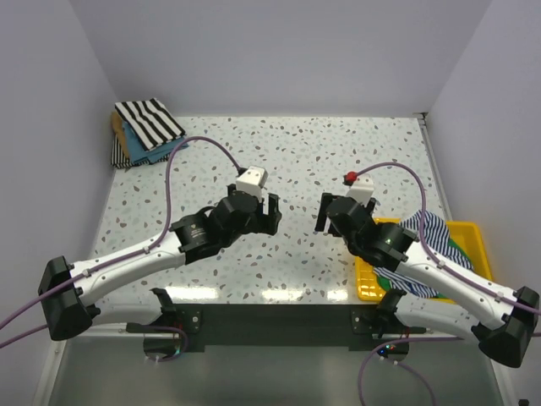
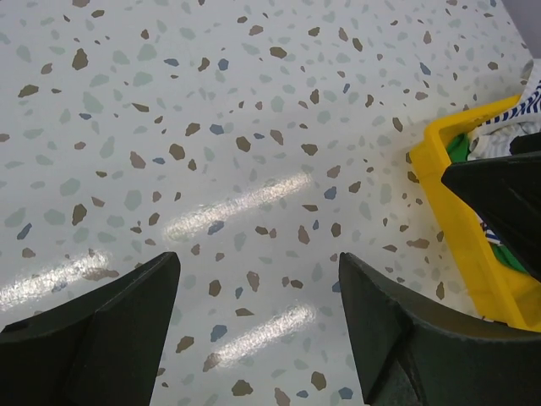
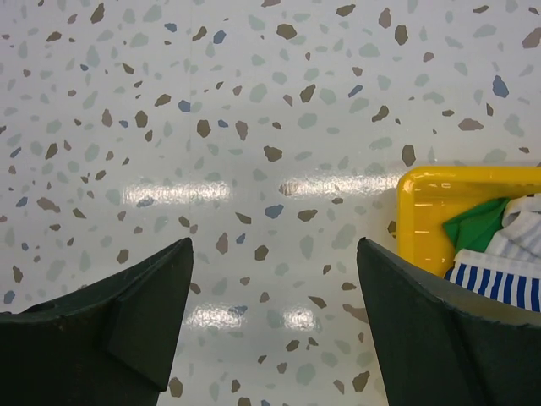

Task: Fold and stack the tank tops
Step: Grab the tank top from the pile

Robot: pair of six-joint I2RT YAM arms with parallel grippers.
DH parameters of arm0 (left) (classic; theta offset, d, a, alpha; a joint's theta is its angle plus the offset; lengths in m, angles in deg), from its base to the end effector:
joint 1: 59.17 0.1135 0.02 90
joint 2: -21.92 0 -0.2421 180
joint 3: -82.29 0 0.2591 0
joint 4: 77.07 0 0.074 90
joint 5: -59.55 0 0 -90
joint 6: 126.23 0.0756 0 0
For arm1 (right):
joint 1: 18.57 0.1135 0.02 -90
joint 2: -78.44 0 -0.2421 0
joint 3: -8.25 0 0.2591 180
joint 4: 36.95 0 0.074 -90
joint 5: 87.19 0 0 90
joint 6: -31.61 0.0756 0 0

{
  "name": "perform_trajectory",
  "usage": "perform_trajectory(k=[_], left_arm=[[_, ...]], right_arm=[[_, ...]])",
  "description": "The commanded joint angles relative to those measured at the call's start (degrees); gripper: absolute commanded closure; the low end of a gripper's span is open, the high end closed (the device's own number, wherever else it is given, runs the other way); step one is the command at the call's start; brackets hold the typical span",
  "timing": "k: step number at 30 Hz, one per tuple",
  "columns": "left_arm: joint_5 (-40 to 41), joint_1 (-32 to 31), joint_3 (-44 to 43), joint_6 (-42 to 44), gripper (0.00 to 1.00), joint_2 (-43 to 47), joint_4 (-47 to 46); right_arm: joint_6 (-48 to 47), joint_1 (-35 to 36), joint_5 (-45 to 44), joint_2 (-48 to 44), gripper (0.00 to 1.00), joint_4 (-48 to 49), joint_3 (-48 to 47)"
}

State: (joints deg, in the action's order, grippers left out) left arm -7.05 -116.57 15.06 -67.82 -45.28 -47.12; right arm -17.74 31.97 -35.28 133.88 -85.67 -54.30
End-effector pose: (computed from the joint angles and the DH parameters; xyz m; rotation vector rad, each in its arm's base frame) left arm 0.1921 -0.2446 0.2653 0.2212 2.0779 -0.5344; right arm 0.1883 0.1553 0.2563 0.1435 2.1204 0.1668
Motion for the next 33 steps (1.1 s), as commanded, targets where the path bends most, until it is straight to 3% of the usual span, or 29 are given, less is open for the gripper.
perform_trajectory(k=[1,8,11,14,15,16,17,18,24,27,33], left_arm=[[1.2,0.1,-2.4,1.5,0.19,2.2,0.5],[-1.5,0.3,-1.2,1.4,0.19,4.9,0.9],[-3.4,0.6,-1.3,1.2,0.18,4.9,1.6],[-5.7,1.2,-0.7,0.7,0.18,5.6,1.6],[-6.6,1.8,-0.6,0.6,0.18,5.8,1.3],[-8.3,2.0,0.1,0.5,0.18,6.1,0.9],[-11.2,3.8,1.0,0.3,0.18,6.9,-0.3],[-12.3,3.8,1.2,0.3,0.18,6.9,-0.3],[-18.9,7.7,1.9,0.2,0.18,6.9,-1.2],[-21.8,9.9,2.3,0.5,0.18,7.1,-1.6],[-23.1,11.8,3.0,1.4,0.18,7.0,-2.1]], right_arm=[[2.5,-0.1,-2.6,-1.1,0.17,-1.9,-1.6],[5.9,-0.2,-2.4,3.8,0.13,-9.6,-5.8],[12.4,-1.8,-4.2,9.7,0.11,-20.0,-10.5],[15.1,-8.3,-2.1,12.8,0.10,-27.0,-12.3],[14.7,-13.6,-1.2,12.8,0.10,-27.5,-11.1],[14.3,-16.6,0.1,11.7,0.10,-27.1,-10.2],[11.4,-29.6,5.7,9.6,0.11,-23.3,-5.5],[11.4,-29.7,5.7,9.2,0.11,-23.3,-5.4],[7.2,-52.1,14.4,10.5,0.13,-16.4,1.5],[6.9,-58.1,17.1,12.8,0.15,-13.3,3.5],[9.5,-59.3,16.6,16.2,0.19,-8.3,7.2]])
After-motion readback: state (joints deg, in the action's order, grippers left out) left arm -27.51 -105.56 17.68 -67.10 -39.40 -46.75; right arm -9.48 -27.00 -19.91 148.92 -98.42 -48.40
